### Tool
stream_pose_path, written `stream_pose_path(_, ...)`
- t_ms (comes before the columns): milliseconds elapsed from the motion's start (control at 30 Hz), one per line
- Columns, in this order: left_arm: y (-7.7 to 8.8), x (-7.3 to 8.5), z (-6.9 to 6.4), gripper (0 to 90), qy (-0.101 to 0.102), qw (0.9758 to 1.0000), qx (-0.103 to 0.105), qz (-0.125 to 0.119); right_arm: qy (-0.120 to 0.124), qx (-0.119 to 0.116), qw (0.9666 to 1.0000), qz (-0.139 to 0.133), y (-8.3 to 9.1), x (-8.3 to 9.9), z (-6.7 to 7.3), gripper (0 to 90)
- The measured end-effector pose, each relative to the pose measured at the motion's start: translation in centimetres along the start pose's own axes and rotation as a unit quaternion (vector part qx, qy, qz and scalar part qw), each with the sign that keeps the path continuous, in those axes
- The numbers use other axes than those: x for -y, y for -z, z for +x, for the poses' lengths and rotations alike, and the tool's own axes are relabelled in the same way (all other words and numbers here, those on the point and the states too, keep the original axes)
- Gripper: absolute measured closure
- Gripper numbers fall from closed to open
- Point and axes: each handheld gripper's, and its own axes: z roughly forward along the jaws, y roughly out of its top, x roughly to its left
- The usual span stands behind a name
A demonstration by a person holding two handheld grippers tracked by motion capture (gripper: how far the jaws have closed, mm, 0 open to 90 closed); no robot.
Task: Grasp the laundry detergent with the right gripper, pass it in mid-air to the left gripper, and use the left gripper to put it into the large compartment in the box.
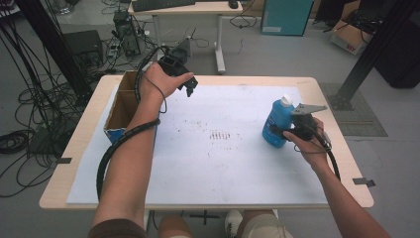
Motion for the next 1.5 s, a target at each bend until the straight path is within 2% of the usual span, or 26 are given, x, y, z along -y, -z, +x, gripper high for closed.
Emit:
stream_pose_path(367, 0.44, 0.03, 0.34, 5.7, 0.000, 1.0000, -0.004, -0.003, 0.004, -0.001, 1.0000, -0.001, -0.02, 0.01, -0.05, 41.2)
stream_pose_path(1500, 0.86, 0.00, 0.05, 5.7, -0.001, 1.0000, -0.009, -0.002, -0.002, 0.004, 1.0000, -0.004, 0.06, 0.10, 0.08, 44.8)
